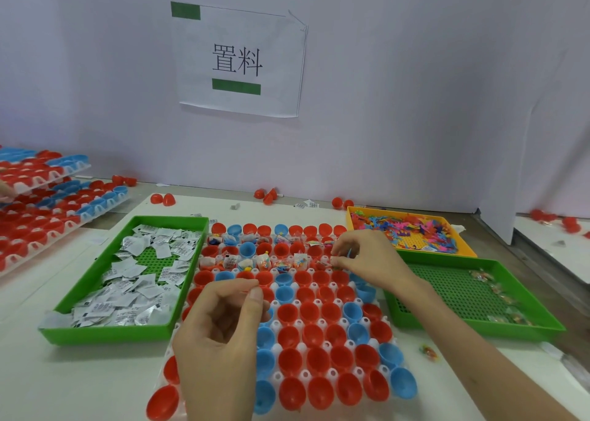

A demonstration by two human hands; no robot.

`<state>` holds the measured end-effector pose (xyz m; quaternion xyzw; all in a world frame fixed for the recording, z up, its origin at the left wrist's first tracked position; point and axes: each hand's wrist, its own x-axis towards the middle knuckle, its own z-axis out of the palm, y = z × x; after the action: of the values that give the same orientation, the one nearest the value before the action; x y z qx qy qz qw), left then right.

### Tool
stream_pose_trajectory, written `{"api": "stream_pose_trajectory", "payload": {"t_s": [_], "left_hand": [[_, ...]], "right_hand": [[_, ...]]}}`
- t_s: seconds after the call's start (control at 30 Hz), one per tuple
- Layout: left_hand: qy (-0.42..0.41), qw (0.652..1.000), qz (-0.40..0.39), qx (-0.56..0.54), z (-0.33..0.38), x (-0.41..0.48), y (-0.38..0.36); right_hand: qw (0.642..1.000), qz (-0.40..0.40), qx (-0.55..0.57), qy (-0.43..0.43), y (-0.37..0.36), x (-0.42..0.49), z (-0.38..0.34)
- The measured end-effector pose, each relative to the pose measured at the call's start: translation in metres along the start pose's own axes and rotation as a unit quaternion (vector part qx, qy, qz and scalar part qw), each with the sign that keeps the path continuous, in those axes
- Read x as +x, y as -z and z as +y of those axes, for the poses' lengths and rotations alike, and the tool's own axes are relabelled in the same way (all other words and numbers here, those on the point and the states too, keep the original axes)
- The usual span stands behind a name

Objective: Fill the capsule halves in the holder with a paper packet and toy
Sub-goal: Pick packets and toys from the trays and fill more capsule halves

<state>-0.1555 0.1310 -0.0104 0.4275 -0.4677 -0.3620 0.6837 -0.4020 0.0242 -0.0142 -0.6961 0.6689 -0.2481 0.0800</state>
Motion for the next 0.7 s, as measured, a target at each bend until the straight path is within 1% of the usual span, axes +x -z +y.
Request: {"api": "stream_pose_trajectory", "payload": {"t_s": [0.17,0.27,0.3,0.37,0.43,0.5,0.57,0.63,0.67,0.7], "left_hand": [[0.002,1.0,-0.001,0.006,-0.001,-0.001,0.001],[0.004,0.999,-0.025,0.027,0.002,0.008,0.012],[0.004,0.998,-0.045,0.052,0.003,0.016,0.019],[0.003,0.986,-0.086,0.146,0.004,0.042,0.041],[-0.004,0.957,-0.096,0.273,-0.002,0.074,0.063],[0.004,0.911,-0.101,0.399,-0.013,0.104,0.08],[0.042,0.861,-0.152,0.484,-0.026,0.126,0.088],[0.081,0.807,-0.205,0.547,-0.038,0.136,0.091],[0.082,0.791,-0.212,0.568,-0.042,0.137,0.091],[0.069,0.793,-0.2,0.571,-0.046,0.139,0.091]], "right_hand": [[1.0,0.014,0.021,-0.003,0.007,-0.003,0.001],[0.997,0.049,0.054,-0.007,0.017,-0.001,0.009],[0.995,0.072,0.062,-0.014,0.023,0.002,0.015],[0.989,0.127,0.065,-0.041,0.036,0.007,0.032],[0.981,0.167,0.043,-0.091,0.048,0.012,0.058],[0.974,0.168,0.003,-0.149,0.056,0.014,0.086],[0.971,0.12,-0.052,-0.201,0.058,0.015,0.111],[0.967,0.056,-0.067,-0.238,0.055,0.019,0.125],[0.966,0.03,-0.061,-0.249,0.051,0.021,0.127],[0.966,0.015,-0.053,-0.253,0.048,0.024,0.128]]}}
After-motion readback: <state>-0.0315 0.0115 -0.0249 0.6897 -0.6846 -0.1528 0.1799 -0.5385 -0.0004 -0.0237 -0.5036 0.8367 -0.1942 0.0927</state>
